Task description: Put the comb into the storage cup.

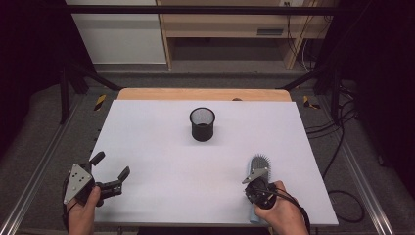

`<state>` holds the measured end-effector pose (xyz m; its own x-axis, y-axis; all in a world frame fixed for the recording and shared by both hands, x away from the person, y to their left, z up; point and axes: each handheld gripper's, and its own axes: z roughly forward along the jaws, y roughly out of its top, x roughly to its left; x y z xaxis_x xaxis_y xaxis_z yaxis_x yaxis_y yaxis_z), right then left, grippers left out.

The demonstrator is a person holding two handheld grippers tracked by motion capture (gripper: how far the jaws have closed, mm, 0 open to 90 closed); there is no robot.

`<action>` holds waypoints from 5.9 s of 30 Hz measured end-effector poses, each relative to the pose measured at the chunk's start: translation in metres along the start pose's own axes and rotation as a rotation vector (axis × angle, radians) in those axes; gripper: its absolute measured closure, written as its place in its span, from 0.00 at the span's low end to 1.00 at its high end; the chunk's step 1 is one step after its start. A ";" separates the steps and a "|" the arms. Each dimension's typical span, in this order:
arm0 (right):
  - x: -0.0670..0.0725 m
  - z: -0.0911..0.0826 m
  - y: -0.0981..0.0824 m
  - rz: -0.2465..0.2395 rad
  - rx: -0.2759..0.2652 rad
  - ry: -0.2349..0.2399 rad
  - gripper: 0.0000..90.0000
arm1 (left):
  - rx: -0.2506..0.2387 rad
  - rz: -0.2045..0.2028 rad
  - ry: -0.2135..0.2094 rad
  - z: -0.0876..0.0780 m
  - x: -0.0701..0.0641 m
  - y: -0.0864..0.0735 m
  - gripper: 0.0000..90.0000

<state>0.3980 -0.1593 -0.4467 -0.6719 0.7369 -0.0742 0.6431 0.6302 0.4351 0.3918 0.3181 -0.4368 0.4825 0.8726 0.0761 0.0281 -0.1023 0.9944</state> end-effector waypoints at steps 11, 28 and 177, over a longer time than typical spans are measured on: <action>-0.007 -0.007 -0.014 0.012 0.003 -0.028 1.00 | 0.001 0.001 0.001 0.000 0.000 0.000 0.02; -0.028 -0.016 -0.027 0.035 -0.003 -0.099 1.00 | 0.001 0.000 0.005 -0.001 0.000 0.000 0.02; -0.071 -0.020 0.036 0.033 -0.652 -0.023 0.77 | -0.048 -0.042 -0.267 0.105 -0.072 0.075 0.02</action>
<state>0.4613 -0.1937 -0.4077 -0.6427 0.7631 -0.0677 0.3040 0.3351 0.8918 0.4510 0.1973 -0.3754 0.6957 0.7181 0.0190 0.0142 -0.0401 0.9991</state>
